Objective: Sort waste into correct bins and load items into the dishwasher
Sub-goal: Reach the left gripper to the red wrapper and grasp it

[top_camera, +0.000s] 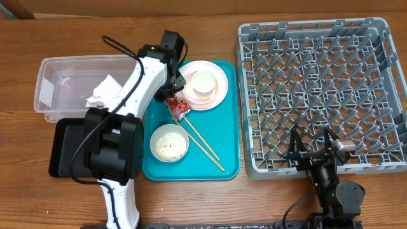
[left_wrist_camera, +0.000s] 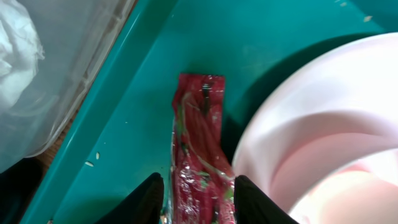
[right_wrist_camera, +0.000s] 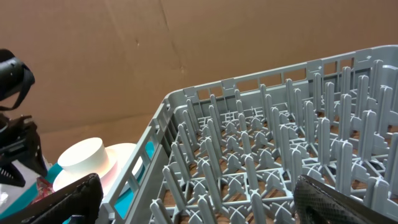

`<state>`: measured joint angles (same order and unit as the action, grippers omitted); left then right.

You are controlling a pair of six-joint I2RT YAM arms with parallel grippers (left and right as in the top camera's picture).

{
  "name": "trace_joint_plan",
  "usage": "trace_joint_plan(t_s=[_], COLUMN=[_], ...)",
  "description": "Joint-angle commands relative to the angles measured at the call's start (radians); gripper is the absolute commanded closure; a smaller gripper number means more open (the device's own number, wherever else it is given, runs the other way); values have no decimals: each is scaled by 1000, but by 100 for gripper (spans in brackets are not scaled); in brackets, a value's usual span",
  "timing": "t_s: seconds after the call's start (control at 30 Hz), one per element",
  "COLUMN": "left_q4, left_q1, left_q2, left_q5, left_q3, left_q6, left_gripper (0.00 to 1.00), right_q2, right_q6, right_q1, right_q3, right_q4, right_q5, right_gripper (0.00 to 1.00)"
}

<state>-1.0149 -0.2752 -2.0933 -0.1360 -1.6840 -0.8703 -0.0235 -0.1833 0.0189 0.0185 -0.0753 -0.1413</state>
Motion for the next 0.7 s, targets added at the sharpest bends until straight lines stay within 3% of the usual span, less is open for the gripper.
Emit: trace_joint_plan(t_s=[0.0,0.27,0.47,0.67], left_q4=[21,102,111,108], left_q1=[-6,-6,-6,-7], left_q2=[-15,-15,-15,-16], left_q5=[-32,-32,-32,-32], left_q3=[35,103,107,113], left_q6=[-24,-24,-24,-24], left_gripper=[62,63,77,70], right_q2=[0,0,0,0], right_q6=[-4,-4,-4,-4], right_q1=[2,2,2,2], right_q3=[-11,-11,-11,-11], right_q4=[6,6,6,6], right_q5=[3,3,2,3], right_gripper=[0,0,0,0])
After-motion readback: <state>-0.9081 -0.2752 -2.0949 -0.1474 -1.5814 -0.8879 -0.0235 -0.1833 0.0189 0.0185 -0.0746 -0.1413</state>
